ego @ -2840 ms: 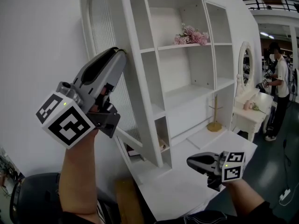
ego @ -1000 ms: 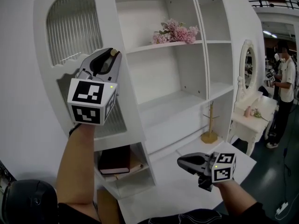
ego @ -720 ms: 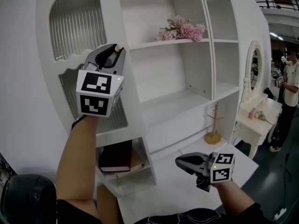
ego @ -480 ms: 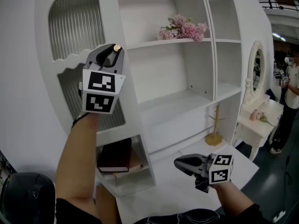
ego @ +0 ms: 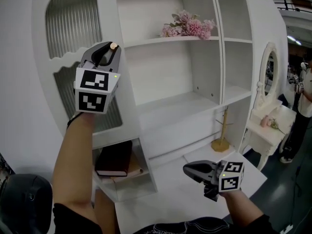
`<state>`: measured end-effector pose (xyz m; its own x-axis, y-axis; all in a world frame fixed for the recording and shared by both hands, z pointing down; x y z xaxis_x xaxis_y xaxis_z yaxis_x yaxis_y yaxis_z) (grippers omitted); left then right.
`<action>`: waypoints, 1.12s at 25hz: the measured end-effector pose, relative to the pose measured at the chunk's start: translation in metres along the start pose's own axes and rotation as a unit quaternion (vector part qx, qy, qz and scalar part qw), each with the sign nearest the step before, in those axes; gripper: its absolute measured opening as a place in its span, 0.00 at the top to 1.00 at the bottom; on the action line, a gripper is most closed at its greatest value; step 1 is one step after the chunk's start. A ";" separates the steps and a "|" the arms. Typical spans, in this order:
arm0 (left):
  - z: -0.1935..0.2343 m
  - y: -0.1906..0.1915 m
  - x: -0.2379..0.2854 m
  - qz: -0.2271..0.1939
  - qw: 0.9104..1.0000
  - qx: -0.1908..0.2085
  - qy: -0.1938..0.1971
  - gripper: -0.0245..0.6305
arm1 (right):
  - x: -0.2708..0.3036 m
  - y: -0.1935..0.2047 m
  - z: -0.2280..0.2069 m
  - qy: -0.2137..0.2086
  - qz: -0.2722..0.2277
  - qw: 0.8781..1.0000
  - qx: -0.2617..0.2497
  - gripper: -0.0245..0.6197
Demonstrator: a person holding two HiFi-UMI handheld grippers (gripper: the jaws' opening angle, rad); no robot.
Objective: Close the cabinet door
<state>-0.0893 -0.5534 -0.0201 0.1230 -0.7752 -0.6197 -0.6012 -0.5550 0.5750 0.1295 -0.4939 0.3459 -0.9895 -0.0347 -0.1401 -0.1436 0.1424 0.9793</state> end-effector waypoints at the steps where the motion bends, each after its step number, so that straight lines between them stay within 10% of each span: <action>1: 0.000 0.000 0.000 0.006 1.000 -0.009 0.005 0.84 | -0.003 -0.002 0.001 0.000 0.000 1.000 -0.002 0.96; 18: -0.007 -0.013 -0.064 0.001 0.989 -0.133 0.061 0.71 | -0.032 -0.004 0.027 0.011 -0.007 1.000 -0.008 0.96; 23: -0.036 0.005 -0.127 0.032 0.966 -0.216 0.136 0.71 | -0.023 -0.005 0.046 0.003 -0.005 1.000 -0.022 0.96; 28: -0.085 0.030 -0.201 0.100 0.915 -0.321 0.222 0.71 | -0.008 -0.001 0.069 0.011 -0.009 1.000 -0.018 0.96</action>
<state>-0.0651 -0.4394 0.1671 0.4552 -0.8479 -0.2718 -0.0755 -0.3409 0.9371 0.1366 -0.4257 0.3356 -0.9862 -0.0580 -0.1550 -0.1605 0.1066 0.9813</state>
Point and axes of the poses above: the fingertips, and each gripper's own axes: x forward along the fingers, z to its left, y out of its underside, the point moved 5 cm from there along -x, backward along the fingers, and after that the axes turned 14 degrees about -y, right-handed, at the moved point
